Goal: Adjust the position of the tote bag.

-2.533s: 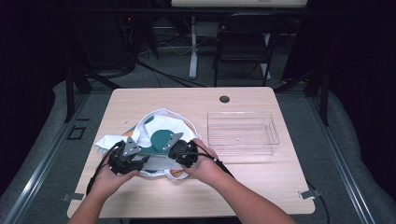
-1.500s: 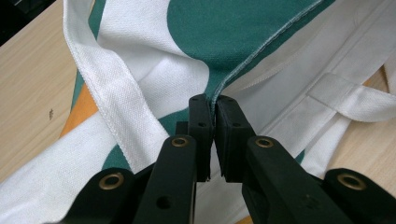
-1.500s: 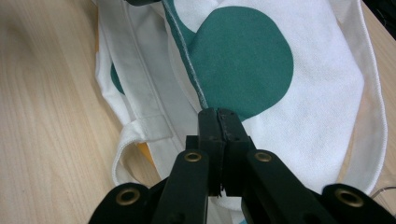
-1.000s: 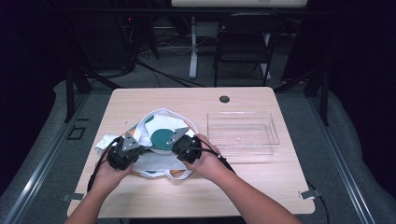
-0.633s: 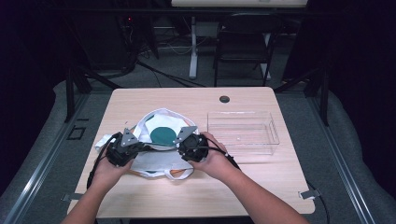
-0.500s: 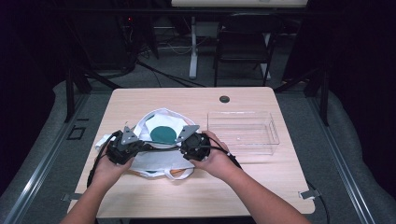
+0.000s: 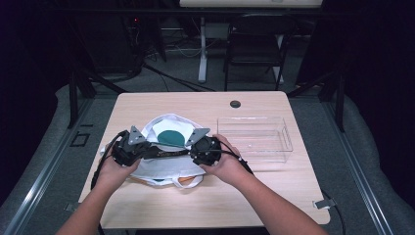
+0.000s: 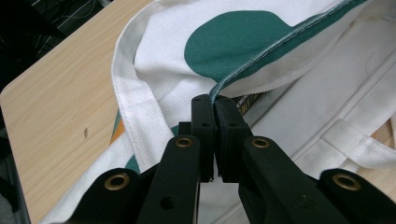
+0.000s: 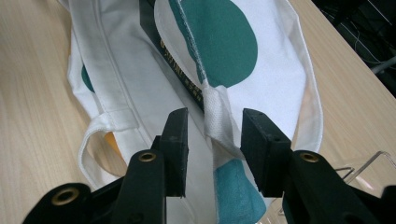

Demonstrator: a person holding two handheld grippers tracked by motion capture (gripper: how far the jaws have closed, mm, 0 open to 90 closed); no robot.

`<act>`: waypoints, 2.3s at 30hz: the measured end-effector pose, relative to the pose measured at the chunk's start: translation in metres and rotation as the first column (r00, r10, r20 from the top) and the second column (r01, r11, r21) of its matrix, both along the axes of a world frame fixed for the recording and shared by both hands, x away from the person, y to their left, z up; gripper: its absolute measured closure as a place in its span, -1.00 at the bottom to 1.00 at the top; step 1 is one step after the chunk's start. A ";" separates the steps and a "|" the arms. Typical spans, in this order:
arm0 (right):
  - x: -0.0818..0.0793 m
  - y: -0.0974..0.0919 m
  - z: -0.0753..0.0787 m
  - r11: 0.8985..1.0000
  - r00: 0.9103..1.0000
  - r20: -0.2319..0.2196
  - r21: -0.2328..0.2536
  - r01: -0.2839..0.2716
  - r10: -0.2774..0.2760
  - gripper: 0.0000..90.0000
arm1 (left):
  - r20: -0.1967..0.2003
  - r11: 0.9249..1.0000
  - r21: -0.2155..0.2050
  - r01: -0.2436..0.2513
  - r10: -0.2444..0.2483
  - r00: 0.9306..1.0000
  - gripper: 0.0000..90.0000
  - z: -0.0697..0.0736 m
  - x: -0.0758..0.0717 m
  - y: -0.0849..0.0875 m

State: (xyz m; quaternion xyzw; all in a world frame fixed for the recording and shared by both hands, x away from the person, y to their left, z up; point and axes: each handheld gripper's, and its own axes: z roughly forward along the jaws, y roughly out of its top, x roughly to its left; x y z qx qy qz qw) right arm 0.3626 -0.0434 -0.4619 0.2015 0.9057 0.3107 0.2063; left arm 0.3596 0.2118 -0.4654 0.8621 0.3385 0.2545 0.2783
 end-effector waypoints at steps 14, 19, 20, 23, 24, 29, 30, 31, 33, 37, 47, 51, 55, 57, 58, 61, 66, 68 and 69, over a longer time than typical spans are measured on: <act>0.008 0.008 0.005 1.000 1.000 0.013 -0.001 0.025 -0.025 0.40 | 0.016 1.000 0.010 -0.006 0.006 1.000 0.96 0.013 0.010 -0.001; 0.012 0.009 0.005 0.999 0.999 0.017 0.016 0.040 -0.040 0.41 | 0.020 1.000 0.021 -0.004 0.004 1.000 0.96 0.018 0.014 -0.003; 0.012 0.009 0.005 0.999 0.999 0.017 0.016 0.040 -0.040 0.41 | 0.022 1.000 0.019 -0.005 0.005 1.000 0.96 0.018 0.015 -0.003; 0.014 0.009 0.005 0.999 0.999 0.014 0.007 0.045 -0.045 0.41 | 0.022 1.000 0.022 -0.008 0.008 1.000 0.96 0.019 0.018 -0.003; 0.014 0.009 0.004 0.999 0.999 0.013 0.014 0.048 -0.048 0.41 | 0.020 1.000 0.023 -0.009 0.008 1.000 0.96 0.020 0.019 -0.003; 0.017 0.011 0.007 0.999 0.999 0.013 0.011 0.047 -0.047 0.43 | 0.024 1.000 0.018 -0.014 0.013 1.000 0.96 0.021 0.024 -0.004; 0.018 0.011 0.007 0.999 0.999 0.010 0.008 0.043 -0.043 0.44 | 0.017 1.000 0.021 -0.012 0.012 1.000 0.96 0.022 0.024 -0.004; 0.018 0.012 0.008 0.999 0.999 0.012 0.011 0.048 -0.048 0.44 | 0.025 1.000 0.019 -0.014 0.013 1.000 0.96 0.022 0.025 -0.005; 0.019 0.013 0.009 0.999 0.999 0.010 0.015 0.050 -0.050 0.45 | 0.019 1.000 0.020 -0.014 0.014 1.000 0.96 0.024 0.026 -0.005; 0.022 0.015 0.010 0.999 0.999 0.008 0.019 0.047 -0.047 0.48 | 0.022 1.000 0.026 -0.011 0.010 1.000 0.96 0.025 0.029 -0.006; 0.032 0.017 0.009 0.998 0.998 0.005 0.016 0.058 -0.059 0.48 | 0.018 1.000 0.020 -0.022 0.021 1.000 0.96 0.025 0.035 -0.007; 0.035 0.020 0.009 0.998 0.998 -0.001 0.017 0.061 -0.061 0.49 | 0.015 1.000 0.015 -0.024 0.024 1.000 0.96 0.024 0.037 -0.007; 0.038 0.023 0.008 0.998 0.998 -0.005 0.014 0.060 -0.060 0.51 | 0.008 1.000 0.013 -0.025 0.024 1.000 0.96 0.024 0.039 -0.006; 0.039 0.024 0.008 0.998 0.998 -0.012 0.007 0.057 -0.057 0.54 | 0.009 1.000 0.008 -0.029 0.029 1.000 0.96 0.024 0.040 -0.006; 0.040 0.025 0.007 0.998 0.998 -0.016 0.009 0.058 -0.058 0.54 | 0.011 1.000 0.009 -0.027 0.027 1.000 0.96 0.024 0.040 -0.006; 0.042 0.027 0.007 0.998 0.998 -0.020 0.010 0.056 -0.056 0.58 | 0.008 0.999 0.006 -0.031 0.031 0.999 0.96 0.024 0.041 -0.006; 0.046 0.027 0.005 0.998 0.998 -0.029 0.017 0.064 -0.064 0.63 | 0.008 0.999 0.000 -0.032 0.032 0.999 0.96 0.023 0.042 -0.006; 0.047 0.028 0.005 0.998 0.997 -0.034 0.012 0.063 -0.063 0.65 | 0.002 1.000 0.005 -0.030 0.030 1.000 0.96 0.024 0.042 -0.006; 0.048 0.028 0.006 0.998 0.998 -0.035 0.002 0.059 -0.059 0.67 | 0.001 1.000 0.003 -0.030 0.030 1.000 0.96 0.024 0.042 -0.006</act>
